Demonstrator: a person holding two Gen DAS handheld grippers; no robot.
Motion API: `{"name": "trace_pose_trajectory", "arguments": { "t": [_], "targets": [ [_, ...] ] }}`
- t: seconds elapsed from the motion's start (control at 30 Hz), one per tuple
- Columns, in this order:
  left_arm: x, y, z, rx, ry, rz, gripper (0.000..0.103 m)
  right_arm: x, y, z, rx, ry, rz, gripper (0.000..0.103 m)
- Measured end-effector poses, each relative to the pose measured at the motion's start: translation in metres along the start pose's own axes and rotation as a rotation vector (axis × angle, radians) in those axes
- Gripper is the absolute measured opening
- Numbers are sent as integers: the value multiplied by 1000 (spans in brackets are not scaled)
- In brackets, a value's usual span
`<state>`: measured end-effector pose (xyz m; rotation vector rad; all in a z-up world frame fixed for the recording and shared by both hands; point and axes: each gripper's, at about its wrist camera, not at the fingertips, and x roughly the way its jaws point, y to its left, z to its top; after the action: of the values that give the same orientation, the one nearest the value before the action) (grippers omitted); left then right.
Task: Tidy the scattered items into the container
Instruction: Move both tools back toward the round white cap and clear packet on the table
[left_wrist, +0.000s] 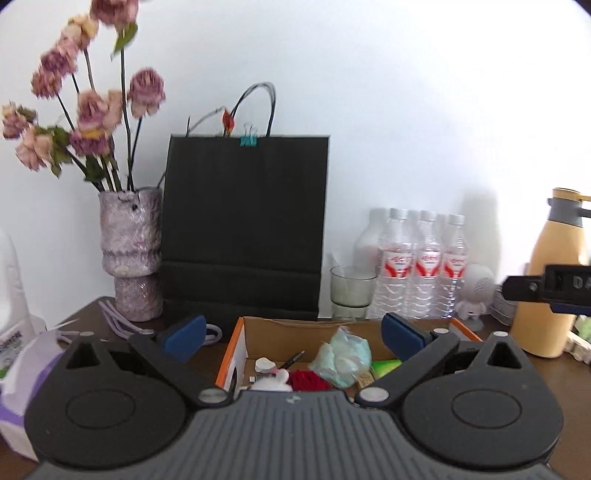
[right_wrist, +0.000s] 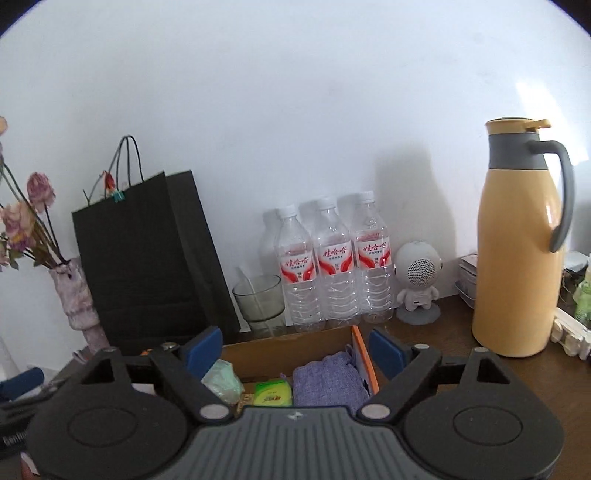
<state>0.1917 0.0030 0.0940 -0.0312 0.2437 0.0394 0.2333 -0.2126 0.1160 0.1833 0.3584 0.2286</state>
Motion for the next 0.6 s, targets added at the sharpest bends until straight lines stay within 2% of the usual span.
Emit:
{"name": "trace_pose_trajectory", "arguments": {
  "t": [0.07,0.17,0.33,0.4,0.6],
  "targets": [
    [-24,-3,-6,12,-22,-15,103,-22,7,-7,-20,-18,4,87],
    [-62,-4,-19,33,-11,-30,103,-59,19,-26,-74,-34,4,90],
    [-124,-6,-53,46,12,-81,103,-128,29,-78,-122,-65,37,92],
    [-151,-8,-69,52,-2,-89,103,-154,32,-101,-147,-84,51,92],
    [-216,-10,-105,24,-64,-76,103,-220,30,-161,-202,-166,18,92]
  ]
}}
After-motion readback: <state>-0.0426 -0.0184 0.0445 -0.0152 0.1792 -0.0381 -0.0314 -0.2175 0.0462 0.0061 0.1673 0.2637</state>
